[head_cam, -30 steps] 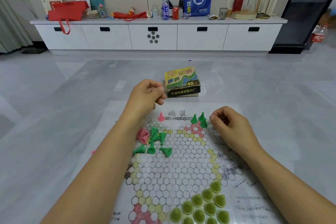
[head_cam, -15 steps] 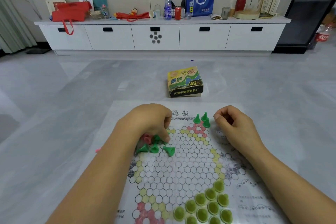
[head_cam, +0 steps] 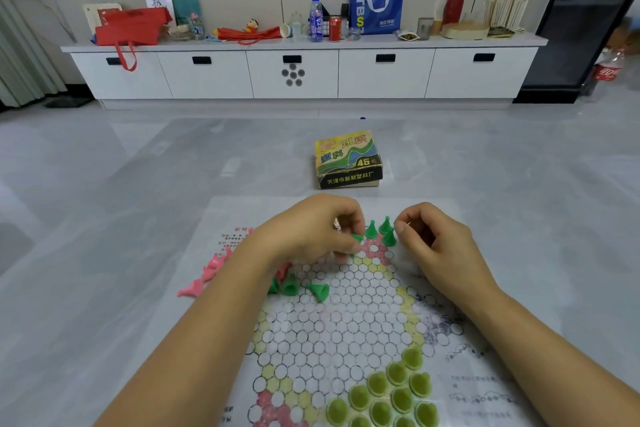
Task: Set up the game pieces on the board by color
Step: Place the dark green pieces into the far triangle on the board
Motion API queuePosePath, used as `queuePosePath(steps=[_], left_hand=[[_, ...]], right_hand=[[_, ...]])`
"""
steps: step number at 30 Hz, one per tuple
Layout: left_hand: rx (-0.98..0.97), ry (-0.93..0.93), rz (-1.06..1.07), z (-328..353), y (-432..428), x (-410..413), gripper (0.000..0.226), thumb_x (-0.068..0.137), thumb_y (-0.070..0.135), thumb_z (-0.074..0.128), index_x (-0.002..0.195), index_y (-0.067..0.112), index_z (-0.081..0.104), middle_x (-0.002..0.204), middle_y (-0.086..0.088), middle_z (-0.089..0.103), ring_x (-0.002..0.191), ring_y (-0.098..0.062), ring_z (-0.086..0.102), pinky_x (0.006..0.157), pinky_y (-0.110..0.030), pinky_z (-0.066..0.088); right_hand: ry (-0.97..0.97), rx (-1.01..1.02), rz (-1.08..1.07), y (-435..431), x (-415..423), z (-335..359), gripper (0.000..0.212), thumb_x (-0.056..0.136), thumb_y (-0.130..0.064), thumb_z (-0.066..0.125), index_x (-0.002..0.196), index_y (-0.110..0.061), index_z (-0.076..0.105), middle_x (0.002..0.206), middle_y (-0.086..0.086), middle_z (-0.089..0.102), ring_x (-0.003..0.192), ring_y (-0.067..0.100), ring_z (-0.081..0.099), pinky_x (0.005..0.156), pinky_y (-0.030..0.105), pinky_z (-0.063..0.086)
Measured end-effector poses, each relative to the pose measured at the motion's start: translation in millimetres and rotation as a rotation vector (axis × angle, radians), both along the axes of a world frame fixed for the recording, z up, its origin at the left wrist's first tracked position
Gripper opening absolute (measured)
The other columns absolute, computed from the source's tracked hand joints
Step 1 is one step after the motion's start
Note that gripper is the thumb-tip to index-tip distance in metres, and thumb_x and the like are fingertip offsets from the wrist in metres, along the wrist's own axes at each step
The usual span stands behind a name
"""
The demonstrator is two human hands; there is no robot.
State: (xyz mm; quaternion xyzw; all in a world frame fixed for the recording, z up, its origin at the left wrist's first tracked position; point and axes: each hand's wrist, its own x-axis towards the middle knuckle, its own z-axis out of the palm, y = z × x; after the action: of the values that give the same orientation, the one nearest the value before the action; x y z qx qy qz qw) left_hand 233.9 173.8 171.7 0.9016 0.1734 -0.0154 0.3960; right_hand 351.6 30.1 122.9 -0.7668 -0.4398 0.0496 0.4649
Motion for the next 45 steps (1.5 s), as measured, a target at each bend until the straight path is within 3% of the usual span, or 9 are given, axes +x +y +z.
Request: queuePosePath(steps=[4,10,16,27,29,32,37,41,45], left_hand=[[-0.389,-0.182,0.065,-5,-9,8,0.01,0.084,0.007,0.061,0.091,0.014,0.059,0.077,0.002,0.061,0.061,-0.007,0.063,0.056,-0.015,0.048],[-0.698,-0.235,0.104,-9,-8,9,0.009,0.084,0.004,0.059,0.089,0.011,0.059,0.071,-0.003,0.067,0.061,-0.01,0.063,0.053,-0.015,0.046],[-0.729,-0.218,0.095,-4,-5,5,0.012,0.078,0.001,0.063,0.087,0.007,0.059,0.068,-0.004,0.068,0.058,-0.013,0.064,0.048,-0.015,0.045],[-0.665,-0.171,0.115,-6,-5,7,0.016,0.079,0.0,0.063,0.092,0.008,0.06,0.073,-0.004,0.068,0.061,-0.011,0.065,0.052,-0.016,0.048],[-0.615,-0.145,0.125,-5,-2,5,0.018,0.079,0.0,0.064,0.095,0.008,0.06,0.07,0.0,0.066,0.059,-0.01,0.066,0.053,-0.015,0.049],[-0.317,-0.077,0.201,-5,5,4,0.014,0.081,0.005,0.064,0.094,0.012,0.061,0.073,0.002,0.062,0.059,-0.005,0.065,0.053,-0.014,0.049],[0.089,0.044,0.174,-11,1,6,0.014,0.079,0.009,0.067,0.091,0.015,0.062,0.079,0.003,0.061,0.061,-0.005,0.054,0.058,-0.016,0.043],[0.232,0.104,0.122,-10,-5,9,0.023,0.076,0.012,0.07,0.097,0.014,0.061,0.095,0.001,0.059,0.08,-0.017,0.057,0.067,-0.024,0.045],[0.32,0.157,0.113,-8,-3,6,0.031,0.074,0.016,0.072,0.102,0.017,0.059,0.107,0.001,0.058,0.093,-0.019,0.058,0.075,-0.028,0.046]], right_hand=[[0.169,0.112,0.213,2,-9,7,0.012,0.076,-0.028,0.065,0.084,-0.021,0.059,0.066,-0.003,0.062,0.056,0.001,0.056,0.055,0.01,0.042],[0.384,0.207,0.274,4,-6,8,0.025,0.067,-0.027,0.067,0.088,-0.015,0.06,0.071,0.0,0.066,0.065,0.015,0.063,0.062,0.021,0.052],[0.521,0.257,0.307,3,-5,17,0.008,0.076,-0.001,0.064,0.08,-0.008,0.064,0.063,-0.006,0.067,0.056,0.002,0.059,0.054,0.012,0.046],[0.519,0.213,0.265,2,0,19,0.008,0.074,-0.001,0.066,0.076,-0.009,0.064,0.061,-0.006,0.066,0.056,0.003,0.058,0.056,0.013,0.047],[0.513,0.256,0.184,2,3,21,0.012,0.078,-0.002,0.064,0.074,-0.013,0.064,0.059,-0.01,0.063,0.054,0.001,0.054,0.055,0.013,0.046],[0.405,0.209,0.068,1,9,27,0.019,0.08,-0.001,0.062,0.074,-0.019,0.061,0.067,-0.009,0.059,0.057,0.0,0.051,0.057,0.01,0.044],[-0.28,-0.327,0.055,-3,0,36,0.012,0.082,-0.011,0.055,0.086,-0.021,0.057,0.083,-0.01,0.048,0.072,0.006,0.049,0.063,0.013,0.039],[-0.341,-0.512,0.075,-3,-5,35,0.014,0.085,-0.013,0.054,0.097,-0.02,0.057,0.091,-0.006,0.049,0.083,0.015,0.051,0.072,0.023,0.042],[-0.216,-0.574,0.109,-3,-1,28,0.015,0.084,-0.017,0.059,0.099,-0.019,0.058,0.091,-0.005,0.056,0.082,0.013,0.054,0.073,0.024,0.046]])
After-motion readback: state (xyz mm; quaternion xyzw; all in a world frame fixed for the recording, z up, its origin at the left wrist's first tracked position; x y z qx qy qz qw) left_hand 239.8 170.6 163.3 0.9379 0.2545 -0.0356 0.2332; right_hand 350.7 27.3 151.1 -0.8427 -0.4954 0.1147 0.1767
